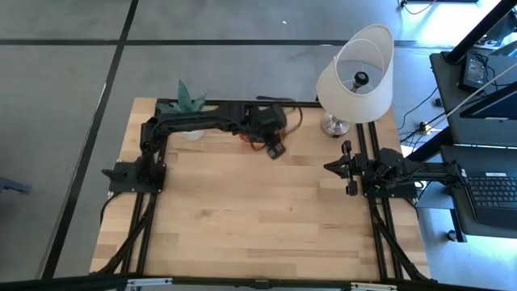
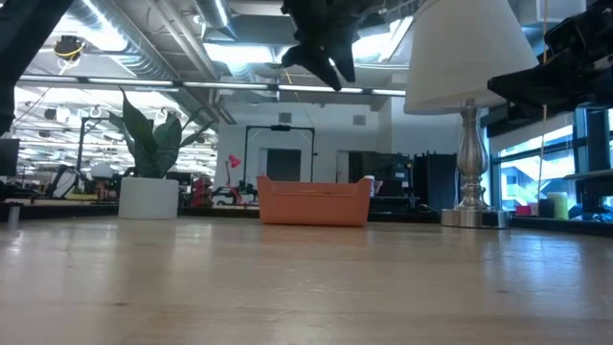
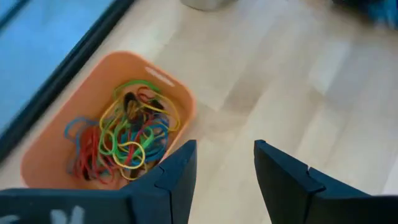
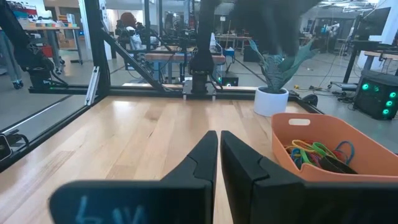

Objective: Pick and place rubber bands into bin
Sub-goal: Return to Home Position

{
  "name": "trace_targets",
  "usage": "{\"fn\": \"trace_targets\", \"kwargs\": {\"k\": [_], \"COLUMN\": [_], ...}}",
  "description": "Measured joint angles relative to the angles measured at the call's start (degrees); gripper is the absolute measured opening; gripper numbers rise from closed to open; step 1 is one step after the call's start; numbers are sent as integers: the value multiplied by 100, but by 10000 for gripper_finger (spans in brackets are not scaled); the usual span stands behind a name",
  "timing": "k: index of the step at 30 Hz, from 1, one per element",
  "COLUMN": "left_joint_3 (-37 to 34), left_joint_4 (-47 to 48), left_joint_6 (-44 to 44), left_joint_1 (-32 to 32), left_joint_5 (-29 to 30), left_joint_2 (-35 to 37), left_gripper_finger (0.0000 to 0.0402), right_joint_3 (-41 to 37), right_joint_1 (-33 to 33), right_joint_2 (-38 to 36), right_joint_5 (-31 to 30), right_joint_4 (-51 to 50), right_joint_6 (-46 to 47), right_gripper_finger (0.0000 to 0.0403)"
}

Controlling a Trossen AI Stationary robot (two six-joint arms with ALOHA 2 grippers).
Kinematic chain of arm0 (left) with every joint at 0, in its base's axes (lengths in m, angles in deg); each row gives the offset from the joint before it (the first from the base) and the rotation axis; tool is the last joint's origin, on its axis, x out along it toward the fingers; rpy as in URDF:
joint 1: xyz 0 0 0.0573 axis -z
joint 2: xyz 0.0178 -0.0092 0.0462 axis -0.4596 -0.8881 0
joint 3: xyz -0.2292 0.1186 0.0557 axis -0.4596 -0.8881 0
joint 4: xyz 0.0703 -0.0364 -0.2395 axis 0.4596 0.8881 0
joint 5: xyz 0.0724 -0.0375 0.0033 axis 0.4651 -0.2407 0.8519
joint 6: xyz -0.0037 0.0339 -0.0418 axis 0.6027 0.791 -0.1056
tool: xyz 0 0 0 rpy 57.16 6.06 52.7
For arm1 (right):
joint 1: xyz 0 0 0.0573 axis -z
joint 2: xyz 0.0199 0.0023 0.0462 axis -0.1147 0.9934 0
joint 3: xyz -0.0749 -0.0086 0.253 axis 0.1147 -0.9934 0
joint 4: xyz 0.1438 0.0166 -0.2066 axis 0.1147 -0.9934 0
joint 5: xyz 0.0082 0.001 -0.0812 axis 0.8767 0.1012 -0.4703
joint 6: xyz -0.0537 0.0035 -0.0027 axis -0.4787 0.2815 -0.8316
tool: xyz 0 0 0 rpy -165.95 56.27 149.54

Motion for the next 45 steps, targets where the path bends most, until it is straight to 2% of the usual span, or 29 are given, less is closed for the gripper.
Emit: {"fn": "trace_targets", "kwargs": {"k": [4, 9, 12, 16, 20, 23, 29, 37, 39, 45], "left_joint_3": [0, -7, -206, -743, -1570, -2397, -4634, -7738, -8305, -9485], "left_joint_4": [249, 674, 507, 120, -572, -1311, -2733, -5943, -6300, -6418], "left_joint_6": [1253, 1634, 2023, 2343, 2499, 2649, 2461, 2391, 2361, 2307], "left_joint_1": [248, 487, 611, 798, 923, 972, 998, 1000, 995, 991], "left_joint_5": [29, 48, 283, 226, -409, -783, -1097, -1206, -1204, -1132], "left_joint_2": [0, 0, 0, -7, 57, 383, 1751, 4402, 4998, 6744], "left_gripper_finger": [151, 152, 154, 154, 151, 151, 154, 151, 151, 154], "right_joint_3": [0, 0, 0, 0, 0, 0, 2, 2, 2, 2], "right_joint_1": [1, 2, 0, 0, 0, 0, 2, 0, 1, 0], "right_joint_2": [-1, 0, -1, 0, 2, -1, 2, 0, 1, 2], "right_joint_5": [-2, -2, -2, 0, -2, 0, -2, -2, -2, -2], "right_joint_4": [0, -2, 0, -2, -2, 0, -2, -2, -2, -2], "right_joint_6": [2, 2, 1, 2, 2, 1, 0, 2, 2, 1], "right_gripper_finger": [26, 26, 26, 26, 26, 26, 26, 26, 26, 26]}}
